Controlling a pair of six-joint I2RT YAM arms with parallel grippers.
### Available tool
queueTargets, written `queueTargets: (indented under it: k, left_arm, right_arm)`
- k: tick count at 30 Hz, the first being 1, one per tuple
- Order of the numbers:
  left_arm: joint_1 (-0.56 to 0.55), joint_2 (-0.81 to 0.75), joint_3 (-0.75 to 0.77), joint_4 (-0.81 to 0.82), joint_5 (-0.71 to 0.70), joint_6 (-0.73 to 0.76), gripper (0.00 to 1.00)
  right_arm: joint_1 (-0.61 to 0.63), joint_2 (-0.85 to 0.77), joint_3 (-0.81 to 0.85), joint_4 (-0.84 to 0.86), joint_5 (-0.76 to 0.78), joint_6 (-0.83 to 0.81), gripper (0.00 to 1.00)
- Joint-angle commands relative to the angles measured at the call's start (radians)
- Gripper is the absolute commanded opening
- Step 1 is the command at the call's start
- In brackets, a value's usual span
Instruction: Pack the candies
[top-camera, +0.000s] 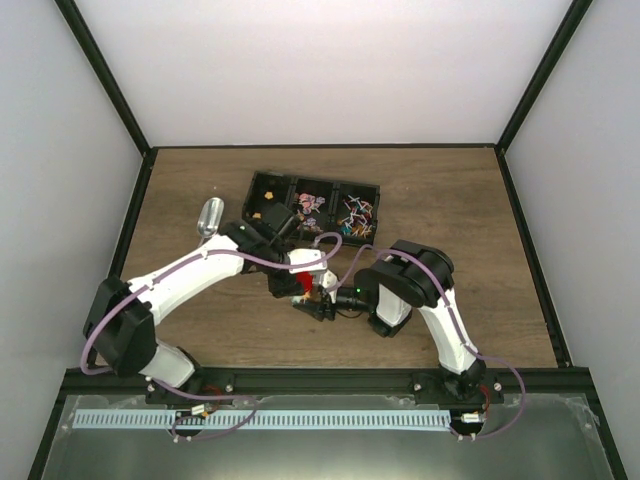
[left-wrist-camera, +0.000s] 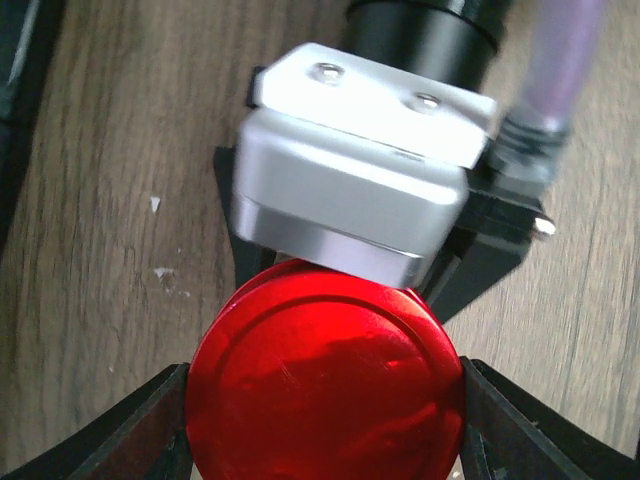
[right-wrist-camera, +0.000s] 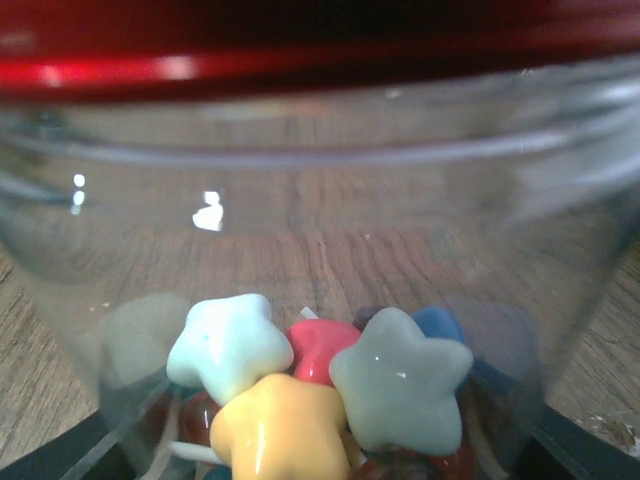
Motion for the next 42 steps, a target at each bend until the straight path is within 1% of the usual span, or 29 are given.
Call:
queueTargets:
  k: [1, 3, 5, 7, 10, 11, 12, 13, 14, 15, 18, 19, 21, 24, 28, 32, 37, 42]
  left_arm:
    - [0.008, 0.073, 0.04, -0.201, 0.019, 0.393, 0.6]
    - [0.014, 0.117, 0.092, -0.273, 0.022, 0.498, 0.6]
    - [0.014, 0.179, 0.157, -0.343, 0.014, 0.557, 0.61]
    - [0.014, 0.256, 0.23, -0.406, 0.014, 0.583, 0.65]
    - [0.011, 0.304, 0.31, -0.434, 0.006, 0.581, 0.7]
    - [0.01, 0.307, 0.325, -0.422, -0.001, 0.56, 0.74]
    - [0.013, 0.301, 0.334, -0.402, -0.001, 0.515, 0.8]
    - [0.017, 0.286, 0.336, -0.381, 0.007, 0.464, 0.88]
    - [0.025, 0.261, 0.336, -0.374, 0.031, 0.418, 0.95]
    - [0.038, 0.234, 0.328, -0.369, 0.064, 0.377, 0.99]
    - [0.059, 0.126, 0.265, -0.326, 0.13, 0.241, 1.0]
    - [0.06, 0.084, 0.224, -0.274, 0.141, 0.143, 1.0]
    - [0.059, -0.001, 0.15, -0.183, 0.166, 0.01, 1.0]
    - [0.053, -0.101, 0.037, -0.028, 0.134, -0.174, 1.0]
    - [0.045, -0.112, -0.019, 0.055, 0.047, -0.314, 1.0]
    - [0.036, -0.099, -0.04, 0.096, 0.005, -0.372, 1.0]
    - [0.023, -0.073, -0.054, 0.12, 0.009, -0.401, 0.99]
    - [0.022, -0.038, -0.059, 0.134, -0.021, -0.41, 0.93]
  right_arm:
    - [0.009, 0.003, -0.021, 0.255, -0.082, -0.041, 0.44]
    - [0.009, 0.006, -0.02, 0.26, -0.091, -0.046, 0.44]
    - [0.009, 0.006, -0.019, 0.26, -0.099, -0.046, 0.44]
    - [0.008, 0.007, -0.017, 0.26, -0.104, -0.048, 0.43]
    - [0.009, 0.009, -0.015, 0.257, -0.103, -0.051, 0.43]
    - [0.008, 0.008, -0.016, 0.256, -0.099, -0.05, 0.43]
    - [0.009, 0.005, -0.017, 0.256, -0.094, -0.051, 0.43]
    - [0.009, 0.003, -0.018, 0.253, -0.09, -0.05, 0.43]
    - [0.009, 0.002, -0.019, 0.247, -0.087, -0.051, 0.43]
    - [0.009, 0.001, -0.02, 0.245, -0.083, -0.052, 0.43]
    - [0.009, 0.003, -0.022, 0.248, -0.045, -0.043, 0.43]
    - [0.009, 0.003, -0.022, 0.248, -0.03, -0.038, 0.43]
    - [0.009, 0.004, -0.021, 0.248, -0.011, -0.028, 0.43]
    - [0.01, 0.013, -0.013, 0.25, 0.004, -0.013, 0.43]
    - [0.011, 0.019, -0.005, 0.242, 0.041, -0.001, 0.43]
    - [0.012, 0.011, -0.009, 0.225, 0.067, 0.006, 0.43]
    - [0.011, 0.01, -0.012, 0.212, 0.078, 0.006, 0.42]
    - [0.019, 0.009, -0.012, 0.211, 0.087, 0.008, 0.42]
